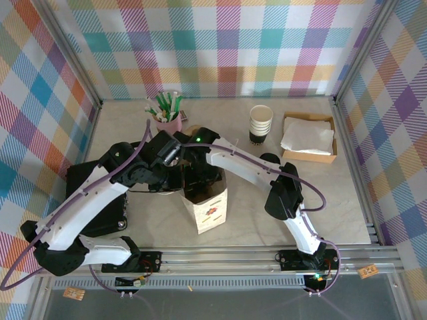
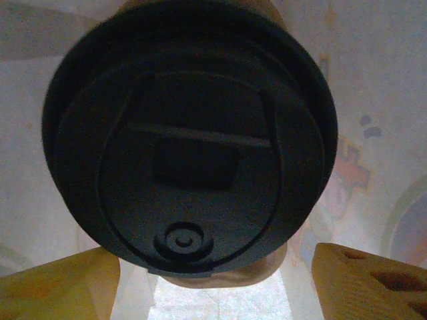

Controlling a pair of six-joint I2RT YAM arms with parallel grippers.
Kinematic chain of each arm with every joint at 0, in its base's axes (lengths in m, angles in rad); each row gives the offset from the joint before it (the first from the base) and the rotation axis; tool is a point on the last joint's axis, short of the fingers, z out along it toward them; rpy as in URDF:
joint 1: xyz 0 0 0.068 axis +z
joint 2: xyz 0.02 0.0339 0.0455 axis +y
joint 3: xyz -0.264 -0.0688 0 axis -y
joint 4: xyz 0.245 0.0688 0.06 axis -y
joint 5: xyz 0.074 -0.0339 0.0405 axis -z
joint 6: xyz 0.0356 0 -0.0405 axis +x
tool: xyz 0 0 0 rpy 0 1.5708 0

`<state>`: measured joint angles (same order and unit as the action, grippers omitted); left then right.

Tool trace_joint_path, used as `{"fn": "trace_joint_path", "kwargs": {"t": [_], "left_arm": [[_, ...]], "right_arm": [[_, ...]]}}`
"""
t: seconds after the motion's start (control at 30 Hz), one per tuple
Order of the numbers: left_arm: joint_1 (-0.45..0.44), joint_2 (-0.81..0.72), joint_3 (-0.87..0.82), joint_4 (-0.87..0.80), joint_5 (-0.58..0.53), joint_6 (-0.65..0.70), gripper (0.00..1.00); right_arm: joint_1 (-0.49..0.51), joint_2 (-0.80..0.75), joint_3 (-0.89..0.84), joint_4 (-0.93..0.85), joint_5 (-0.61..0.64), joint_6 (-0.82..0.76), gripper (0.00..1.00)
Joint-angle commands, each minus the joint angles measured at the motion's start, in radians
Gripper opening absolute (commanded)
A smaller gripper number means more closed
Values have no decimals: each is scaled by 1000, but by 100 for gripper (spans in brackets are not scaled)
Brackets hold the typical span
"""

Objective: Pack the takeout coffee

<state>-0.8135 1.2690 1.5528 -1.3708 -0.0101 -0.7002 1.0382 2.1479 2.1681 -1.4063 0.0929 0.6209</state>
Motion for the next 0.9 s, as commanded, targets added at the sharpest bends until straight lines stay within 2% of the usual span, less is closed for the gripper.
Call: {"fn": "trace_joint_path", "kwargs": {"t": [0.0,0.17,0.33,0.47,0.67,0.87], "left_arm": [[41,50,-59,-28,-26,-56,0],[49,33,-71,-30,-27,-54,0],[57,33,-74,-33,-22,-46,0],[59,35,-73,-32,-20,-40,0],[61,50,-78,-30,-8,-33,0],[75,69,-87,-36,9,-30,0]], "right_arm": [[96,-154,14,38,15,39,73],[96,-182,-7,59,18,58,66],[101,-202,-25,84,18,65,65],[105,-215,-24,93,13,63,66],[108,-231,-31,113,-13,56,75],[108,-227,-6,109,-42,65,76]]}}
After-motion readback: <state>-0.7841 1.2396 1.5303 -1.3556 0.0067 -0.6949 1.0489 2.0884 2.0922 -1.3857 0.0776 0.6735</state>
